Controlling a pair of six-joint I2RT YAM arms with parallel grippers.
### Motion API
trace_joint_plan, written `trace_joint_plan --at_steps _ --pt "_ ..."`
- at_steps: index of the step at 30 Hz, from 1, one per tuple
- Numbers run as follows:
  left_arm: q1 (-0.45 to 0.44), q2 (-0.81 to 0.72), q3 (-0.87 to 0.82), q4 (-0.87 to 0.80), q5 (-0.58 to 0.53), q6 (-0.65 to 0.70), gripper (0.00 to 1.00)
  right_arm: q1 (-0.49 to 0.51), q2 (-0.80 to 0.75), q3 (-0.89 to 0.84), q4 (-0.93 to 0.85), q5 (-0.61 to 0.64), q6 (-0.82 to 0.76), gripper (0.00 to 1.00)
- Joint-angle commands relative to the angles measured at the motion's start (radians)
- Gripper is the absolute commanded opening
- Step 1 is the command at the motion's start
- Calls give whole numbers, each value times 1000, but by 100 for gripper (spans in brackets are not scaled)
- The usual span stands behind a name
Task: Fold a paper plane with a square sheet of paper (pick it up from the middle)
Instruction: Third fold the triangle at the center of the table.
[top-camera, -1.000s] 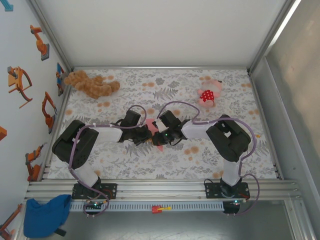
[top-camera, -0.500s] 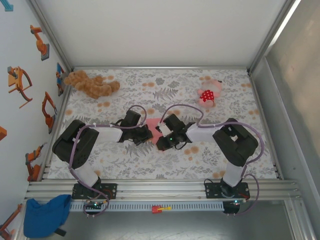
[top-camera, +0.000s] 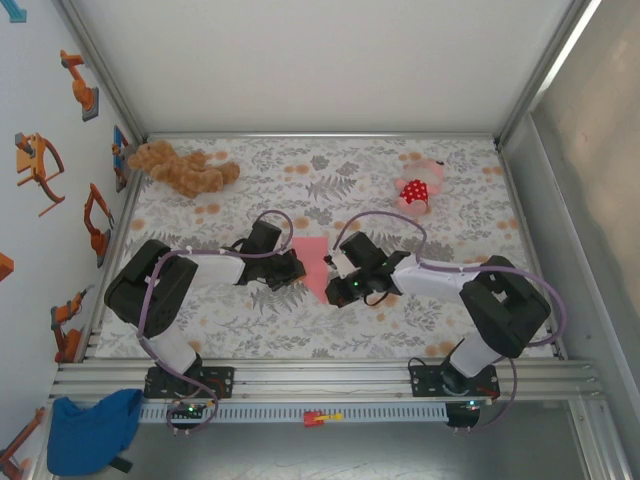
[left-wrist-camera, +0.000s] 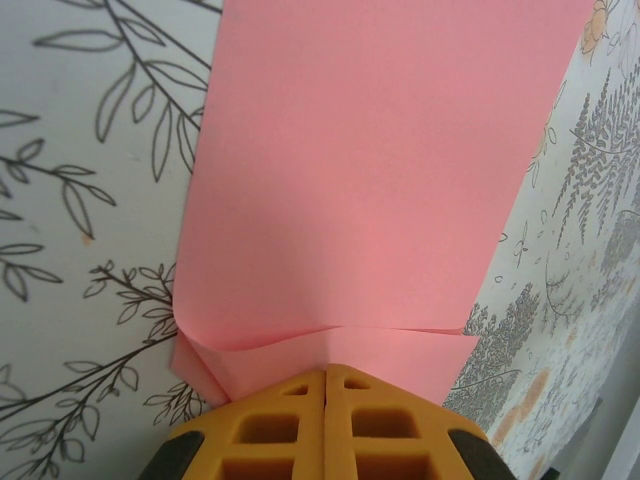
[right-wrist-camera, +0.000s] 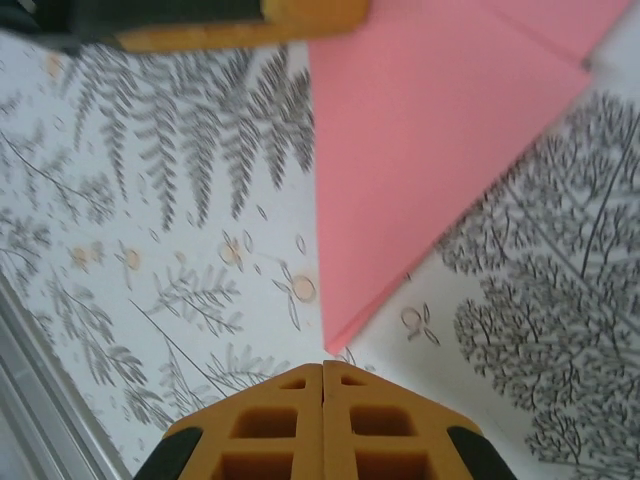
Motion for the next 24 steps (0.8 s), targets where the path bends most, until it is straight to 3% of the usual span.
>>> trace_joint_plan --at_steps 1,7,14,24 --pt "4 40 -20 -186 -100 15 5 10 40 63 57 23 37 0" --pt "5 22 6 -195 -88 8 5 16 171 138 78 53 57 0" --pt "3 -49 39 -197 -68 24 7 16 224 132 58 90 59 0" --pt "-45 -108 -19 -2 -54 61 10 16 243 127 22 109 67 0"
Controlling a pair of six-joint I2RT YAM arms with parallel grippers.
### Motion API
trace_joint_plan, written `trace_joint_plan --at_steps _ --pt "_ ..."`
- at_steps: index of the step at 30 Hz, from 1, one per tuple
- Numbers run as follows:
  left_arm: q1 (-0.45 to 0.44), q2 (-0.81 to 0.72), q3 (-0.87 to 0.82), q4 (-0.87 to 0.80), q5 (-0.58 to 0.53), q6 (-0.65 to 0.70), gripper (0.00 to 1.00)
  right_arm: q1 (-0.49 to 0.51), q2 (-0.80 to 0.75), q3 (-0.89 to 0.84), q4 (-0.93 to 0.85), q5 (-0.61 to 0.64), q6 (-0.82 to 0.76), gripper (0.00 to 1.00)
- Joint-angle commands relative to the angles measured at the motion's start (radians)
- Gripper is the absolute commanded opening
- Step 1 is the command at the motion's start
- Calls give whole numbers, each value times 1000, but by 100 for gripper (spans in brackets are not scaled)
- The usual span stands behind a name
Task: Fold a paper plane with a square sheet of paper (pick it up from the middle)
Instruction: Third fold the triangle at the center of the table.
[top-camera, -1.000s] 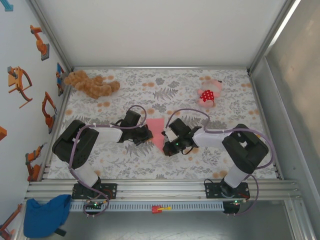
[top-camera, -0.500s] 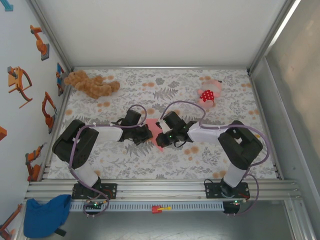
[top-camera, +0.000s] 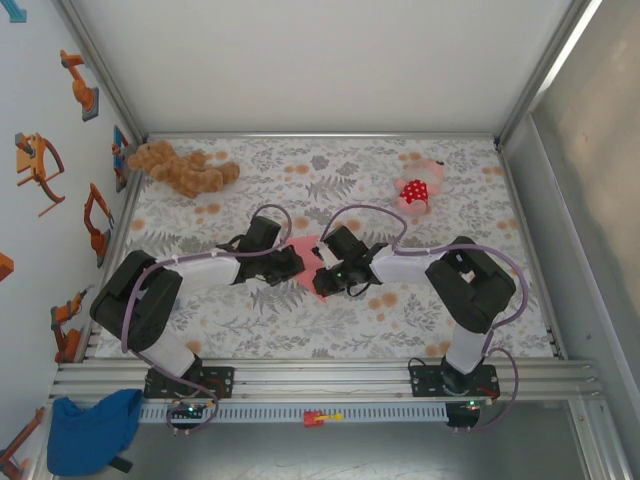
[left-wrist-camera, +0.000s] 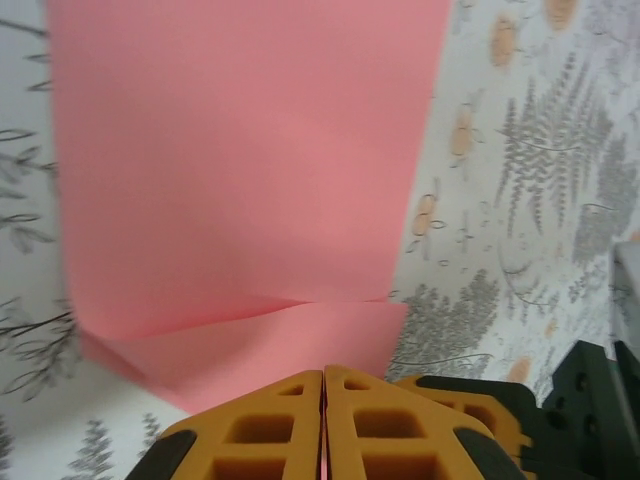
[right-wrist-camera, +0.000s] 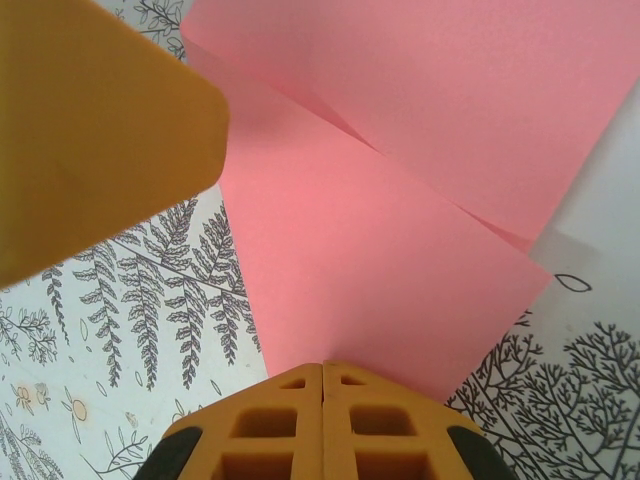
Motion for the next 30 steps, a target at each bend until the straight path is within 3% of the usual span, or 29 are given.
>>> trace_joint_plan --at_steps 1,8,16,30 --pt "-26 8 -42 81 -6 22 10 4 35 4 -50 46 16 0" --pt "-56 74 -62 131 -41 23 10 4 37 2 -51 46 37 0" --pt "-45 101 -118 115 -156 34 10 4 38 -12 -101 101 57 0" --pt "154 70 -116 0 -161 164 10 5 39 -36 -139 162 117 0"
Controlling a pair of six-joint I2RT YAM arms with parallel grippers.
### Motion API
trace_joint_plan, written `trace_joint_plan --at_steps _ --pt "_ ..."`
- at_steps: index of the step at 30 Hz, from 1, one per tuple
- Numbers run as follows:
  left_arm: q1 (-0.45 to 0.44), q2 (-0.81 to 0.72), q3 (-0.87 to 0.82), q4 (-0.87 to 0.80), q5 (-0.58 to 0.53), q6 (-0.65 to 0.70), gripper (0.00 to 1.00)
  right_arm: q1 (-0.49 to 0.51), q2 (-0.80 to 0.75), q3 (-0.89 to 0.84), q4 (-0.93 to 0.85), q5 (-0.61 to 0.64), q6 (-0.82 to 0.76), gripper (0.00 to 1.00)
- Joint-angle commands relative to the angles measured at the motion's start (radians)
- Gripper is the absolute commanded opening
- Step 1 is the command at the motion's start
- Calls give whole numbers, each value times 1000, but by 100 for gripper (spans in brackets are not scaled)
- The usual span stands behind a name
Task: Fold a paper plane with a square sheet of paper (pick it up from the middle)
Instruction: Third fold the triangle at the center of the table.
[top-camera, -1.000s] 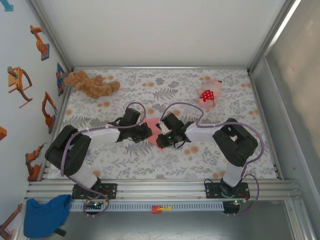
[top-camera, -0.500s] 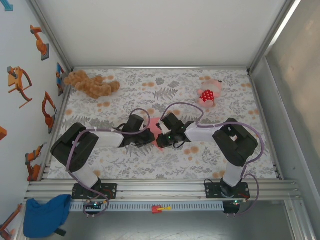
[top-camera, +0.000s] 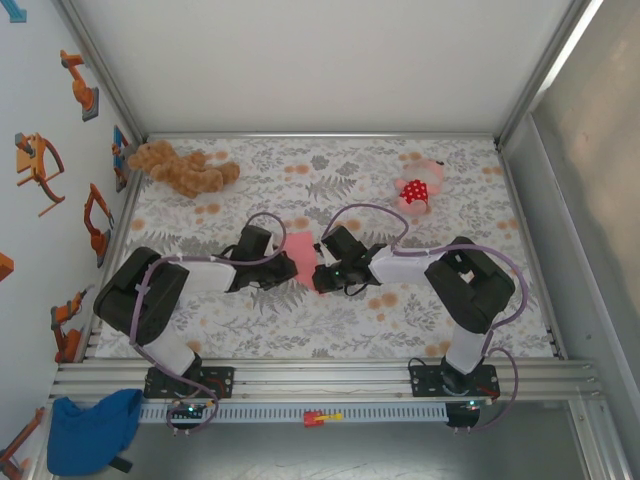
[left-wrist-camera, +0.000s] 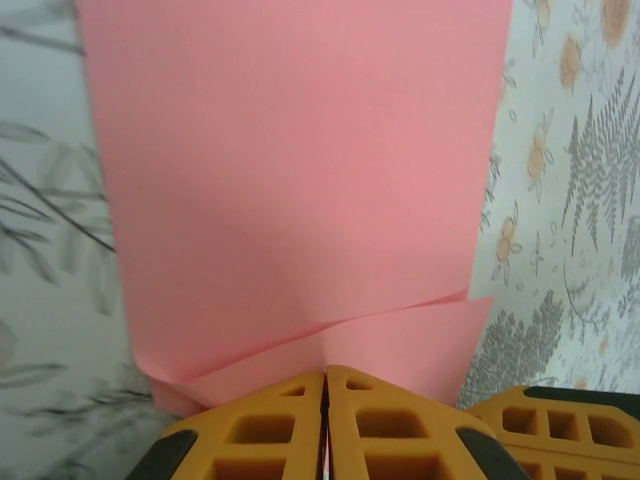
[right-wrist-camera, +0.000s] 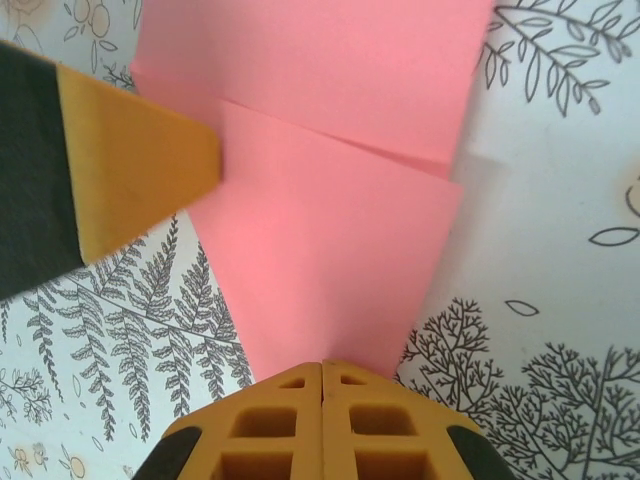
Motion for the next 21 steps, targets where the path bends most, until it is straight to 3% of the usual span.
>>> trace_joint_plan --at_steps 1,13,21 --pt "88 37 9 -173 -153 88 10 -4 35 -36 -169 84 18 0" --pt "195 -20 65 -282 -122 164 12 -4 -7 16 -124 62 52 0" --pt "217 -205 85 -310 -99 128 25 -4 -160 33 5 76 110 0"
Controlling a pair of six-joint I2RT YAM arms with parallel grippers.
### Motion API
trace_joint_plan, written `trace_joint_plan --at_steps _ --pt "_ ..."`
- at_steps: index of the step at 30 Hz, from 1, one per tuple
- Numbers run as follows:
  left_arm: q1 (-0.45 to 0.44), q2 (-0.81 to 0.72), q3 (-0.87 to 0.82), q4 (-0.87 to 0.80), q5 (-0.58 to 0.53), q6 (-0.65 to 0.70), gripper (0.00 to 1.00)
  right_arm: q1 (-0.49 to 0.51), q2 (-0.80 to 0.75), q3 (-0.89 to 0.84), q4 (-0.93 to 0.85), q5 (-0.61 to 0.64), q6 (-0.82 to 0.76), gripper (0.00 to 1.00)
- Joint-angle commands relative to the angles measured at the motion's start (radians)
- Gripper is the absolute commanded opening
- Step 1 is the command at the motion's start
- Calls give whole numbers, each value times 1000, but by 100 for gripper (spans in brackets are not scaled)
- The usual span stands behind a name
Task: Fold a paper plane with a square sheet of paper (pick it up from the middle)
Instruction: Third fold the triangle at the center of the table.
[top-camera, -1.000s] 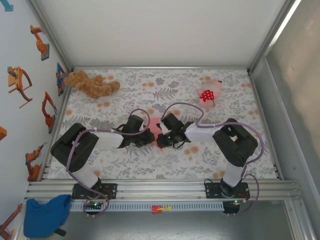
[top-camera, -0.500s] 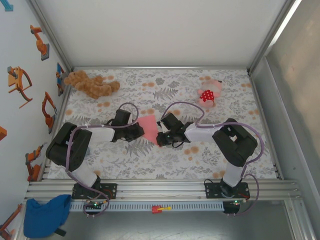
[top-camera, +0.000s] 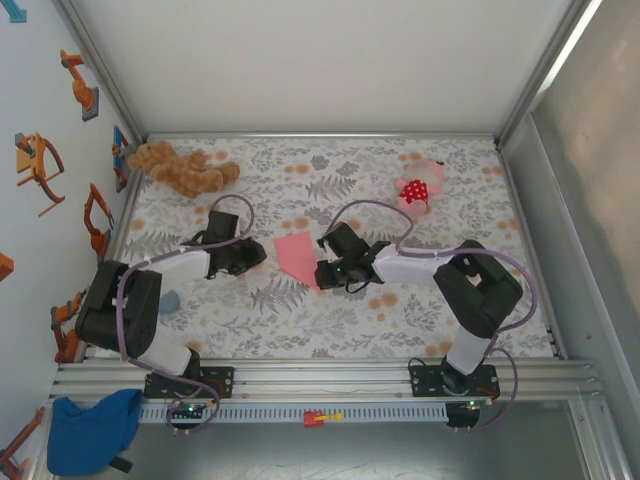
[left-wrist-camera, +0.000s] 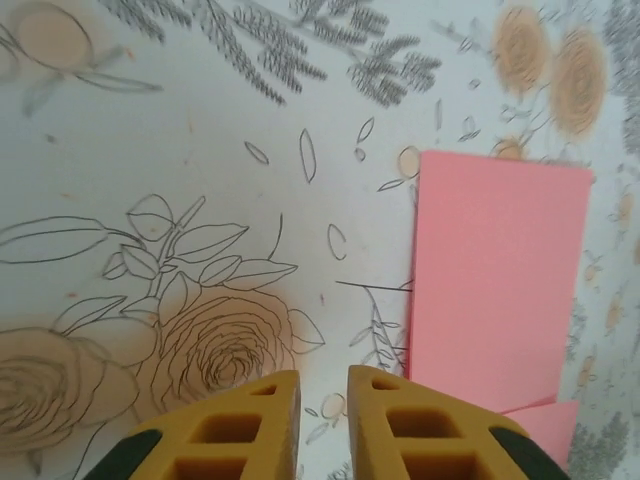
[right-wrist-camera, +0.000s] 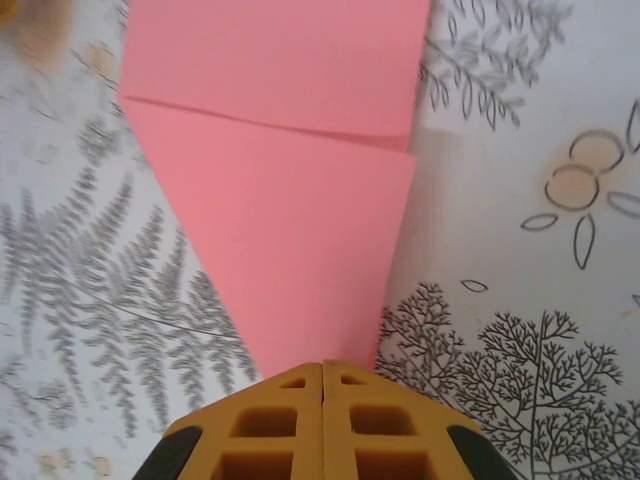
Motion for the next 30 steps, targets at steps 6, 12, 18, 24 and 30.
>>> trace_joint_plan --at_steps 6,12,18,24,30 --pt "-1 -183 -45 12 -2 -119 50 -3 -154 -26 171 74 135 21" --pt "-2 -247 -117 81 9 -229 72 -3 -71 6 141 -4 127 24" --pt "-5 -264 -199 191 43 -277 99 -45 -15 3 119 -43 132 28" --pt "-5 -231 -194 265 120 -244 96 -106 -35 58 -24 -35 50 29" --pt "-4 -148 -143 281 242 -171 99 -118 -53 115 -83 -1 -75 30"
